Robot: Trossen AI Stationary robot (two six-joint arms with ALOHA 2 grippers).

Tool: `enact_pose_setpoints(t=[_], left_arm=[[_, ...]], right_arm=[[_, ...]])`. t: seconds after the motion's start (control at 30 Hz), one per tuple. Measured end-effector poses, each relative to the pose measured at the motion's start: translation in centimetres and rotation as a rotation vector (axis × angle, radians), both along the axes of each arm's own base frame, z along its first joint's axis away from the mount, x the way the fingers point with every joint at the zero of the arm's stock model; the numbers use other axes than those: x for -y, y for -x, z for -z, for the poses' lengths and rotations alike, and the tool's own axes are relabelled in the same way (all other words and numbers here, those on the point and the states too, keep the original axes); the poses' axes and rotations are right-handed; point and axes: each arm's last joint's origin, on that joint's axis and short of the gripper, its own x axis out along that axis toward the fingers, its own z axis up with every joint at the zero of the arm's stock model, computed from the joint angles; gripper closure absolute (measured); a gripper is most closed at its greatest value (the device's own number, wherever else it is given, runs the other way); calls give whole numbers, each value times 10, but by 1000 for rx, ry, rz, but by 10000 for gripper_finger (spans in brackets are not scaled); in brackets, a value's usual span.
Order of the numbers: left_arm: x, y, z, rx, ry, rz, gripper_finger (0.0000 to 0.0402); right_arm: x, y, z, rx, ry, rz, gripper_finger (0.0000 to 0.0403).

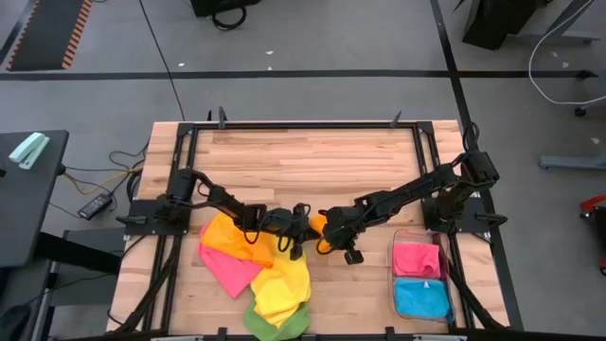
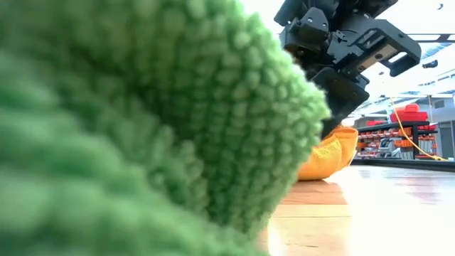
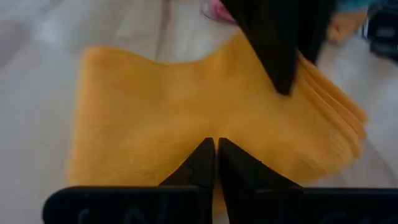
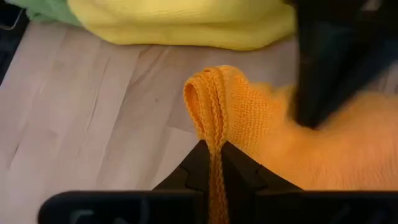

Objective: Fold microfiber towels
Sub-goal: Fold the orange towel

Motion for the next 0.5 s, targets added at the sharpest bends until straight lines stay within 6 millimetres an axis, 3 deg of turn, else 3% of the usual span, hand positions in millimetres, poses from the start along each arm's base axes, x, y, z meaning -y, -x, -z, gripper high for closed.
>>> enact_pose_setpoints(t=[0.5], left_arm=[[7,1,7,-45,-145,77,382]], right_arm=[[45,-4,1,-87,-134,228,366]])
